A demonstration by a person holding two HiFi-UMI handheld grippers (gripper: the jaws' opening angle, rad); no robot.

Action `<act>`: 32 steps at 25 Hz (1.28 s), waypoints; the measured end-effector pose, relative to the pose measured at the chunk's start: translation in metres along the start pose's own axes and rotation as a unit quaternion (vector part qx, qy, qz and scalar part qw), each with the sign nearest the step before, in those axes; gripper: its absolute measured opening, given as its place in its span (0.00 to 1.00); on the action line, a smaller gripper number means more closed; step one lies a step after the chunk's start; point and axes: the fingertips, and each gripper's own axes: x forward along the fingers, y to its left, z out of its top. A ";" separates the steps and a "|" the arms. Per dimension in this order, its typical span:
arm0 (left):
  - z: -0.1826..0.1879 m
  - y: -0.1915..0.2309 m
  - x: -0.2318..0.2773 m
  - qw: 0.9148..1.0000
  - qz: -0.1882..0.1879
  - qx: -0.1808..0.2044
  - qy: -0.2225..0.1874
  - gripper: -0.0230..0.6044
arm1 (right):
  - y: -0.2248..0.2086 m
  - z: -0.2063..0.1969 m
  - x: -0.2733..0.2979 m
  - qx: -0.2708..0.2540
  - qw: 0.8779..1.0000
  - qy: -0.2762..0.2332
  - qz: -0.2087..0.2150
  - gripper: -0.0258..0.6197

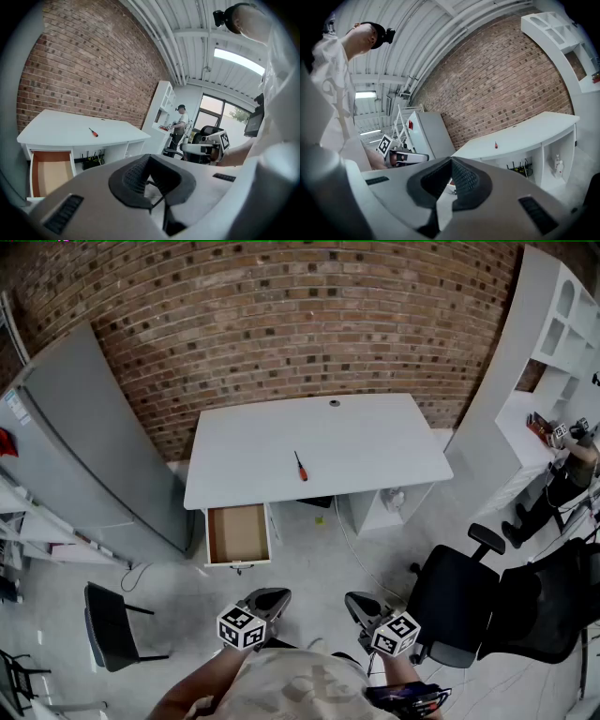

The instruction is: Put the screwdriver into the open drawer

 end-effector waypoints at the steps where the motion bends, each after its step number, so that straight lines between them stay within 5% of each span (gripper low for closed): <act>1: 0.001 -0.005 0.002 1.000 0.000 0.002 -0.002 0.07 | 0.000 0.002 -0.004 -0.001 1.000 -0.001 0.001 0.07; 32: 0.000 -0.021 0.008 0.999 0.027 -0.011 -0.013 0.07 | 0.013 0.014 -0.006 -0.012 0.999 0.010 0.049 0.07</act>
